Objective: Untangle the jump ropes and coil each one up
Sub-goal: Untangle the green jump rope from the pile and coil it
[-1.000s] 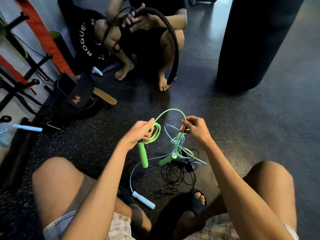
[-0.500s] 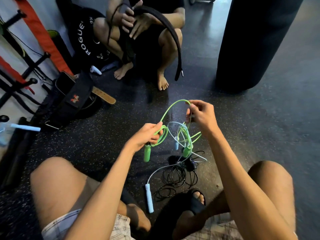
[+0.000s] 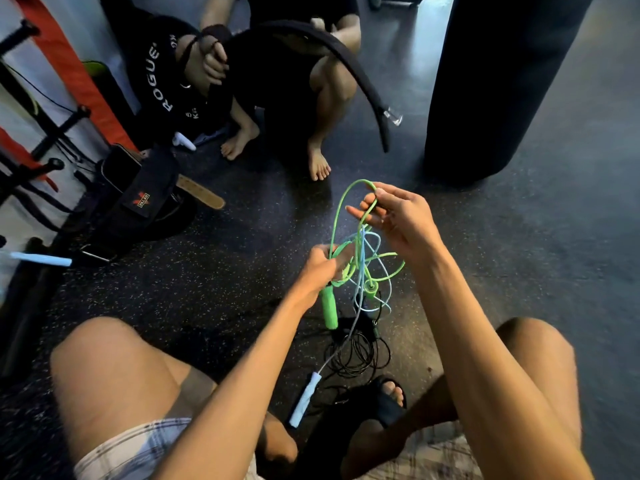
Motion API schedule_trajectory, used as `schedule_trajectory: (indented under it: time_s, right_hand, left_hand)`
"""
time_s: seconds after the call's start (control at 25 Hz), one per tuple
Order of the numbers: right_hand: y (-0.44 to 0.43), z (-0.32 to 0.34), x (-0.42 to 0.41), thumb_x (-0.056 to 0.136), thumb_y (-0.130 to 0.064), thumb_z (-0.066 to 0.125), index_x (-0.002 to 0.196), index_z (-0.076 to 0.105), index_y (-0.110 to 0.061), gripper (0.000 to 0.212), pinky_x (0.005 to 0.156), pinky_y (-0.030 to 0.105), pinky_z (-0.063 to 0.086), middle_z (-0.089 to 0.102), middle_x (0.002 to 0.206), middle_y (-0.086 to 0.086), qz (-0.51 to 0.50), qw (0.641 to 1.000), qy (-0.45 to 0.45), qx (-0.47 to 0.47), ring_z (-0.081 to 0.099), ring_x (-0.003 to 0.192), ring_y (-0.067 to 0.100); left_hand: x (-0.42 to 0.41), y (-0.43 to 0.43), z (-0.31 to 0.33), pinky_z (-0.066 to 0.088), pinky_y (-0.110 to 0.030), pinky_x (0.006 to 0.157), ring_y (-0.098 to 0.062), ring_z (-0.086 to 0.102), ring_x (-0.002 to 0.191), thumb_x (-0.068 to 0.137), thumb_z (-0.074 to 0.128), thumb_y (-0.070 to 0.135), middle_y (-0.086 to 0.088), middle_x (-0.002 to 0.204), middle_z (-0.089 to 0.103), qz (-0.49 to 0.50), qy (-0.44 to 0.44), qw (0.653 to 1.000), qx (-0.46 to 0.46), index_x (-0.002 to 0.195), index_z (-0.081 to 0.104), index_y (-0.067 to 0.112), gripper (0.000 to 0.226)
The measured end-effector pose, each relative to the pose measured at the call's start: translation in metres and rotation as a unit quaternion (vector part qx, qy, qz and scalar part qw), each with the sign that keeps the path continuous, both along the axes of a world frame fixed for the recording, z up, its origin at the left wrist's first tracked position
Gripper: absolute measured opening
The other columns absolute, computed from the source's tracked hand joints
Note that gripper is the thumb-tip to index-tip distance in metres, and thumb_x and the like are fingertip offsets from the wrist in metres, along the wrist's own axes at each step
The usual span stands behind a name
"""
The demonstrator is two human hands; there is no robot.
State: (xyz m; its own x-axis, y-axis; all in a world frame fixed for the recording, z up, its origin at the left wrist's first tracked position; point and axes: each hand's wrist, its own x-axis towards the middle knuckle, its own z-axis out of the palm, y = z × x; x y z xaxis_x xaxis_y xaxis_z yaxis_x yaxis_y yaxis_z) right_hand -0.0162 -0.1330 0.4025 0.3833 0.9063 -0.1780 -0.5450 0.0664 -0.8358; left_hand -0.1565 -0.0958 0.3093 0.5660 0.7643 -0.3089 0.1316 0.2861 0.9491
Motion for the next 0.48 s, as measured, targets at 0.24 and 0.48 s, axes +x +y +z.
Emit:
schedule_trajectory:
  time_s: [0.24, 0.48]
  right_hand:
    - [-0.004, -0.015, -0.006, 0.098, 0.003, 0.048, 0.111, 0.054, 0.008, 0.015, 0.076, 0.048, 0.060, 0.060, 0.073, 0.018, -0.013, 0.999, -0.041, -0.033, 0.065, 0.066, 0.026]
    - [-0.006, -0.040, -0.007, 0.098, -0.018, 0.059, 0.104, 0.060, 0.007, 0.026, 0.050, 0.030, 0.057, 0.067, 0.069, 0.013, -0.045, 0.940, -0.299, -0.159, 0.066, 0.054, 0.018]
  left_hand:
    - [-0.001, -0.012, -0.002, 0.012, -0.021, 0.046, 0.000, 0.026, 0.036, 0.098, 0.053, 0.015, 0.012, 0.040, 0.040, -0.001, -0.116, 0.978, -0.175, 0.076, 0.059, 0.014, 0.022]
    - [-0.009, -0.018, -0.022, 0.016, -0.021, 0.047, -0.001, 0.027, 0.040, 0.092, 0.062, 0.036, 0.014, 0.049, 0.038, -0.021, -0.073, 0.981, -0.179, 0.087, 0.063, 0.015, 0.021]
